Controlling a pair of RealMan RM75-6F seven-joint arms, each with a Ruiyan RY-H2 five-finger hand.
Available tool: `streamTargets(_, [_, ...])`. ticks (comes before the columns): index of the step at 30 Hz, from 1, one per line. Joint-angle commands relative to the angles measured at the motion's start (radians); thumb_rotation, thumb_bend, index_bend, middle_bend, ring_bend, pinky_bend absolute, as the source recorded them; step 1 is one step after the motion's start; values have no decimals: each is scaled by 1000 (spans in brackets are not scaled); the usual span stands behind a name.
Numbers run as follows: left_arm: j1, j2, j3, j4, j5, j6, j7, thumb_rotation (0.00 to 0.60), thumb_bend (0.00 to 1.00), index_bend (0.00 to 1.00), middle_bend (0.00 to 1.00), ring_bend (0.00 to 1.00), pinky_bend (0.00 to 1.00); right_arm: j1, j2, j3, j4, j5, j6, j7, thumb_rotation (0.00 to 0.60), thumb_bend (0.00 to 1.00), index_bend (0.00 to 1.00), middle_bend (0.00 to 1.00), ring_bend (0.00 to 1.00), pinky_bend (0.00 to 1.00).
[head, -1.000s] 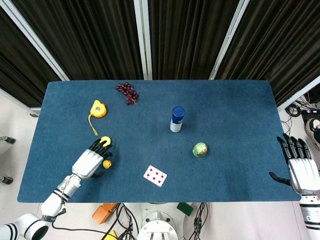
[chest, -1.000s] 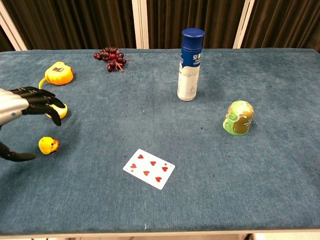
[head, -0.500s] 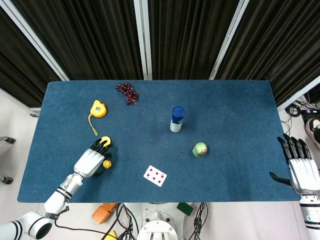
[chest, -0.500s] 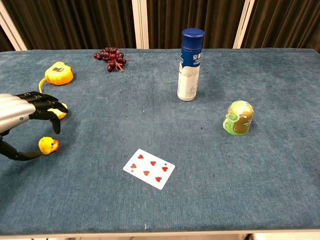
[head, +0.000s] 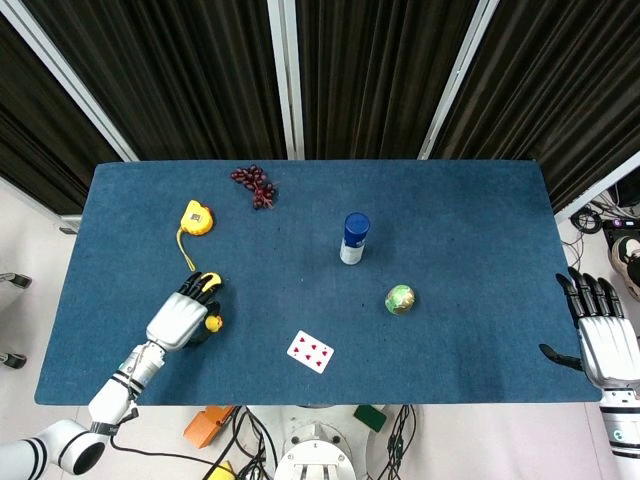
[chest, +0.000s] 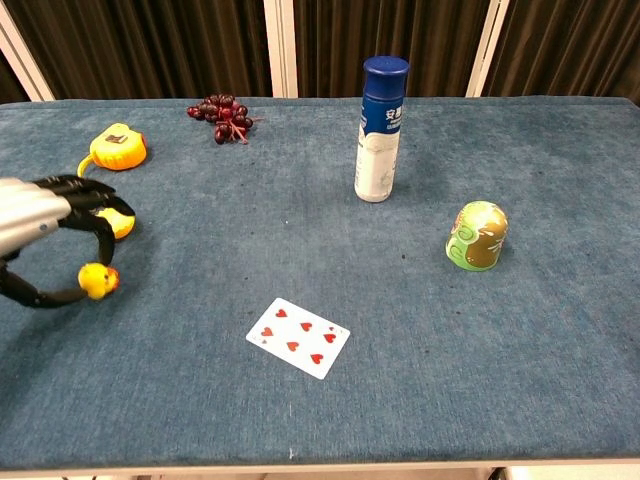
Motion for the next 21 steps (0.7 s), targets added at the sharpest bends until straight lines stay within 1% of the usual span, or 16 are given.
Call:
streamTargets(1, [-6, 30, -23, -30, -15, 15, -9, 600, 386, 531, 136, 46, 0, 0, 1, 0, 0, -2, 2, 1, 600, 101, 0, 49, 0, 85])
streamTargets(4, [-18, 51, -54, -47, -39, 16, -13, 600, 385, 531, 136, 45, 0, 0, 0, 1, 0, -3, 3, 1, 600, 101, 0, 49, 0, 85])
streamTargets(7, [-47, 64, -99, -54, -97, -19, -27, 600, 384, 531, 136, 45, 0, 1, -1, 1, -1, -6, 3, 0, 600, 101, 0, 50, 0, 85])
streamTargets(10, [-75, 60, -126, -44, -143, -60, -27, 600, 383, 531, 136, 44, 0, 1, -1, 0, -1, -7, 3, 0, 600, 101, 0, 49, 0, 85])
streamTargets(16, [-128, 23, -153, 9, -241, -148, 11, 600, 382, 531, 136, 40, 0, -2, -3, -2, 4, -6, 5, 8, 600, 101, 0, 49, 0, 85])
streamTargets(21, [-144, 5, -153, 28, -282, -172, 26, 600, 381, 531, 136, 39, 0, -6, -2, -2, 8, -3, 8, 14, 600, 101, 0, 50, 0, 85])
